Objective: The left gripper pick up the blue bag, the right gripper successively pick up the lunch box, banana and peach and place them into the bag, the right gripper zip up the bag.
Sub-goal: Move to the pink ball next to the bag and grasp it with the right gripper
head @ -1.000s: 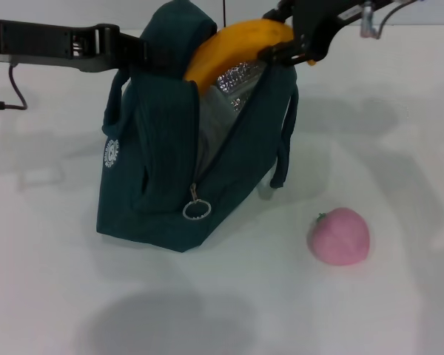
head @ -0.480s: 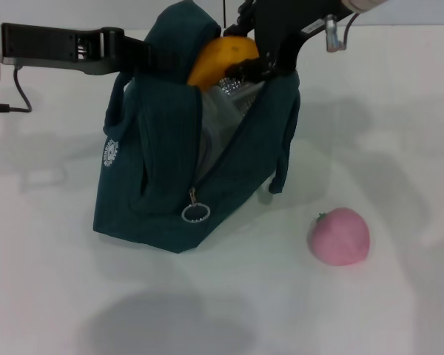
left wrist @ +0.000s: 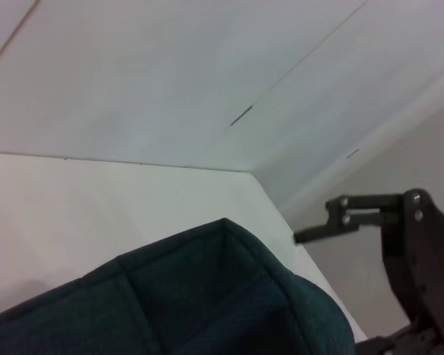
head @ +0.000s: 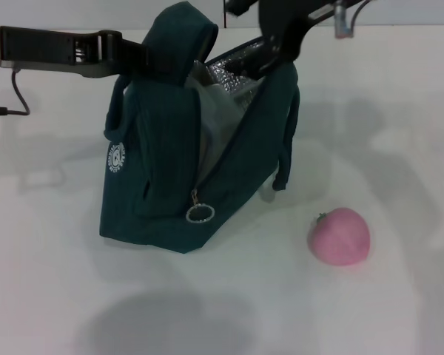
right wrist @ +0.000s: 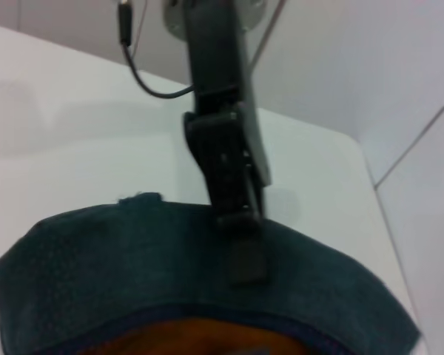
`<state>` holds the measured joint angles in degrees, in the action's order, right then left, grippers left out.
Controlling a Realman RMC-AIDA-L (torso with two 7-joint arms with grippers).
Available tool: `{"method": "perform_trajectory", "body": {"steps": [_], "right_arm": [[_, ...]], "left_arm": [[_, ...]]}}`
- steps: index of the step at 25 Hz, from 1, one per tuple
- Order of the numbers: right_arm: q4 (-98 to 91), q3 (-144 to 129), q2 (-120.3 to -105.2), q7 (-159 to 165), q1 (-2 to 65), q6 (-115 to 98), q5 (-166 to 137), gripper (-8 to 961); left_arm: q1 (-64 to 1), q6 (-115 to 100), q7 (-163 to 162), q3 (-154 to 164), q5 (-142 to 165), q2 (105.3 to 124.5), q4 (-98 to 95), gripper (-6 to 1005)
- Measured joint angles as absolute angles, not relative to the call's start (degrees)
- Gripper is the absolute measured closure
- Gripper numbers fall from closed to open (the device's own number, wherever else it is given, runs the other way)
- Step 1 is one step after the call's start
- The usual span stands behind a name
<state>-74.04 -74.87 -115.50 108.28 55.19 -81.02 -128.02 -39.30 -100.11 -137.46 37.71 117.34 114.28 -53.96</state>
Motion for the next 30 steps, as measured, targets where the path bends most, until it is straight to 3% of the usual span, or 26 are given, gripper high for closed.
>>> {"method": "perform_trajectory", "body": {"steps": [10,17,30], "right_arm": [[-81.9,-58.3,-115.34,117.0,44.0,-96.5,-121.6,79],[-79.1,-54.8,-115.3,122.3,35.2,-102.2,-120.8,85],[-67.3,-65.7,-115.43,132.2,42.5,-102.7,-133.8,88]], "left_arm": [[-39.1,-100.1,-137.5,37.7,117.2,114.19,-54.0,963],[-39.1,-100.3,-137.7,37.7,117.2,114.25,-54.0,963],[-39.3,-100.4,-137.9,37.8,117.6,114.26,-53.9,963]]}}
